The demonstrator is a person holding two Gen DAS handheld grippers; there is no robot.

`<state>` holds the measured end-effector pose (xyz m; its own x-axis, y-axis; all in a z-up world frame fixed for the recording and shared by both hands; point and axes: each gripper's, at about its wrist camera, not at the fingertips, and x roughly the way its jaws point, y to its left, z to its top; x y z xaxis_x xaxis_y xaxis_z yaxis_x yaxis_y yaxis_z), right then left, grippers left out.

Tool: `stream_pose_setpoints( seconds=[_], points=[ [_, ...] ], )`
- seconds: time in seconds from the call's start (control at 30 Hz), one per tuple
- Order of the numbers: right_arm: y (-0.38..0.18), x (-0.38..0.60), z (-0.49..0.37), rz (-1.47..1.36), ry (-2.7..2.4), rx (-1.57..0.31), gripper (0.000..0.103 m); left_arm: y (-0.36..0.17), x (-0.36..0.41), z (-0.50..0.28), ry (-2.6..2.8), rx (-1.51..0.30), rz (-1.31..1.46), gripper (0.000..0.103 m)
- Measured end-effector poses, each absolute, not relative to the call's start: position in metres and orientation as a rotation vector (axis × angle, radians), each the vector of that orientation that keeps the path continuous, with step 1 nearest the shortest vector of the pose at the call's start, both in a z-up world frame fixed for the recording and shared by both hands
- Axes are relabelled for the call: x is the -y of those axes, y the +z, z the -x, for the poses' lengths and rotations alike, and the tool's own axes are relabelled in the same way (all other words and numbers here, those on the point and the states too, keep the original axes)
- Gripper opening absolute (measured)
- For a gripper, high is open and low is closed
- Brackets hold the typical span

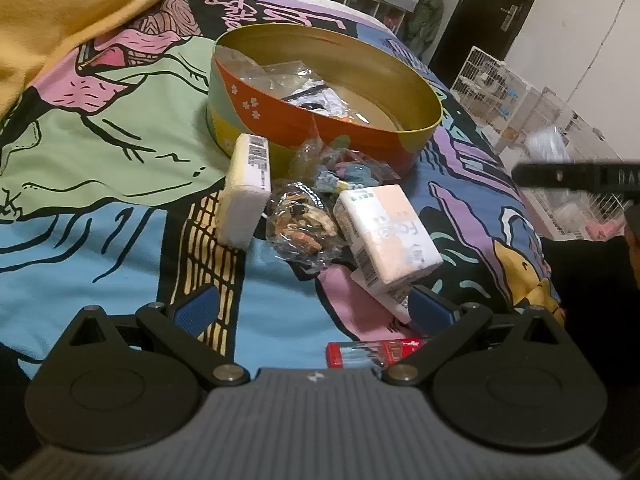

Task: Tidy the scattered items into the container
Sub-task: 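Carry the floss box over the tin and release it with the right gripper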

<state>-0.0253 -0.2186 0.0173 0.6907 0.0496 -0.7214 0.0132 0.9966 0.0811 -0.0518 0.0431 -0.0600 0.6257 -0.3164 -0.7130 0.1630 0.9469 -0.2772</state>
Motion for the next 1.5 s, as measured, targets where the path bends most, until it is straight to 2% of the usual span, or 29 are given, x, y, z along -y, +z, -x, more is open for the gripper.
stream_pose_setpoints(
  seconds=[0.73, 1.33, 1.43, 1.5],
  points=[
    [0.113, 0.172, -0.052, -0.043, 0.110, -0.724, 0.090, -0.059, -0.044, 0.054, -0.316, -0.832, 0.220, 0.103],
    [0.130, 0.122, -0.123, 0.071, 0.124, -0.721, 0.090, -0.059, -0.048, 0.054, -0.313, -0.824, 0.250, 0.103],
    [0.134, 0.120, -0.133, 0.064, 0.119, -0.704, 0.092, -0.060, -0.048, 0.054, -0.312, -0.827, 0.255, 0.103],
    [0.135, 0.121, -0.138, 0.046, 0.126, -0.699, 0.100, -0.060, -0.048, 0.053, -0.314, -0.832, 0.252, 0.103]
  ],
)
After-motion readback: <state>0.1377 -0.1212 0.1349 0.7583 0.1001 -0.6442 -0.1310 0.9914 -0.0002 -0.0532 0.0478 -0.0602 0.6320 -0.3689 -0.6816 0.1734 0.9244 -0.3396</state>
